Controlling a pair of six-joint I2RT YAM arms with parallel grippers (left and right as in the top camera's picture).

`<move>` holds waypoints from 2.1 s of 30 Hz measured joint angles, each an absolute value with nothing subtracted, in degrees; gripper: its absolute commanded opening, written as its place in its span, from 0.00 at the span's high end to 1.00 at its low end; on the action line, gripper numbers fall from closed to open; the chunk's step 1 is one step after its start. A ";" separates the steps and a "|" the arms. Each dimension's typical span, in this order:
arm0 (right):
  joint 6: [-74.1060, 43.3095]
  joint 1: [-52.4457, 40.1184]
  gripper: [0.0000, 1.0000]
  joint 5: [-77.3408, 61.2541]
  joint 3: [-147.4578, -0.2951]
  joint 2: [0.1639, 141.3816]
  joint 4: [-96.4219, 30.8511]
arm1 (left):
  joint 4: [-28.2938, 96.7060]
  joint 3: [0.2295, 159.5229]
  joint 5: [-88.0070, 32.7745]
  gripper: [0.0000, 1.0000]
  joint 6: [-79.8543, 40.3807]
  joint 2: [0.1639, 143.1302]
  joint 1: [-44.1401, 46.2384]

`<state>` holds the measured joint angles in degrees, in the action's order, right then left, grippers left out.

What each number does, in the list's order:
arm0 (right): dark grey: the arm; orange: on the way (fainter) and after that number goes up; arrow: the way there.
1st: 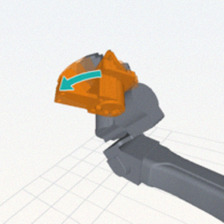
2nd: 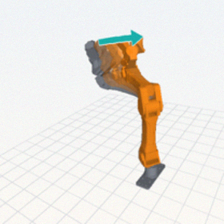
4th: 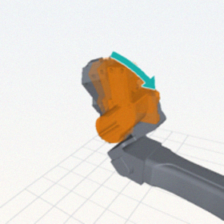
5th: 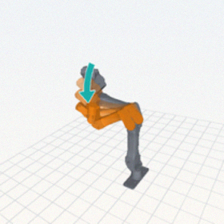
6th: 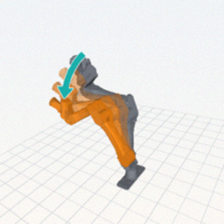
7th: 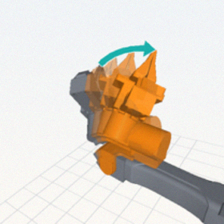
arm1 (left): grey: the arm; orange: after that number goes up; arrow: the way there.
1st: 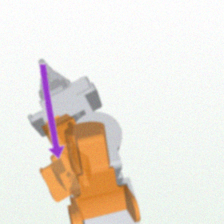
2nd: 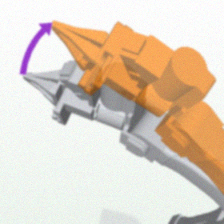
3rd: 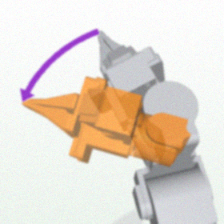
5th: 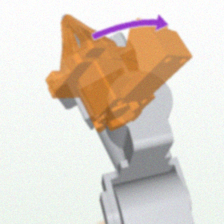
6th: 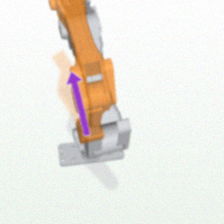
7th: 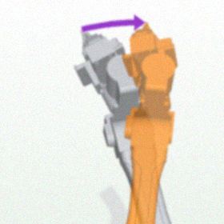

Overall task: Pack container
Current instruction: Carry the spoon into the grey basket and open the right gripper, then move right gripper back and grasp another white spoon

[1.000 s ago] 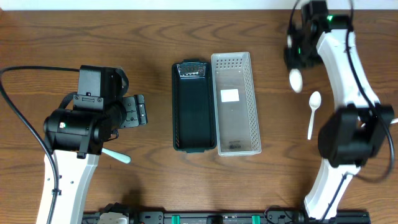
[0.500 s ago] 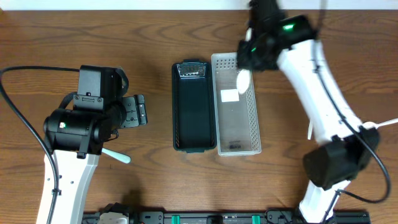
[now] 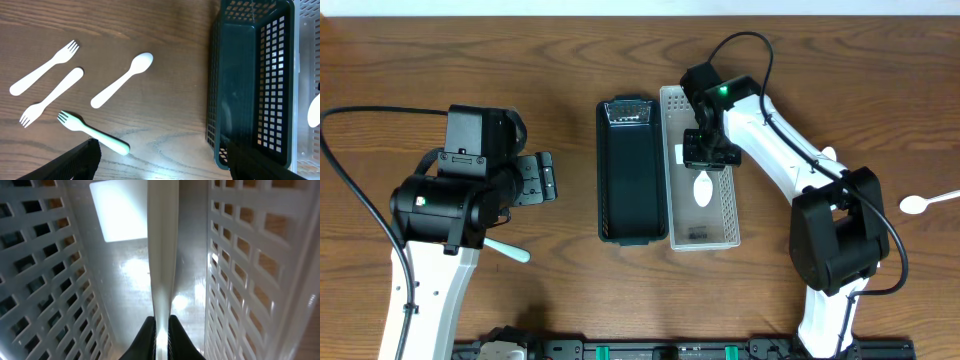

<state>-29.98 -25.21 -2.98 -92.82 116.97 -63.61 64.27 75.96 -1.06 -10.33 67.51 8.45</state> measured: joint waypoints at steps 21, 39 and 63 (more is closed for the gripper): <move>-19.35 -12.86 0.34 4.08 -129.56 115.59 -84.31 | 64.31 75.96 -1.08 0.17 -10.33 67.51 8.45; -16.78 11.51 0.31 8.29 -101.32 113.34 -74.15 | 64.27 75.96 -1.06 0.16 -10.33 67.51 8.45; -10.85 11.53 0.52 2.55 -73.78 113.65 -50.74 | 64.27 75.96 -1.06 0.16 -10.33 67.51 8.45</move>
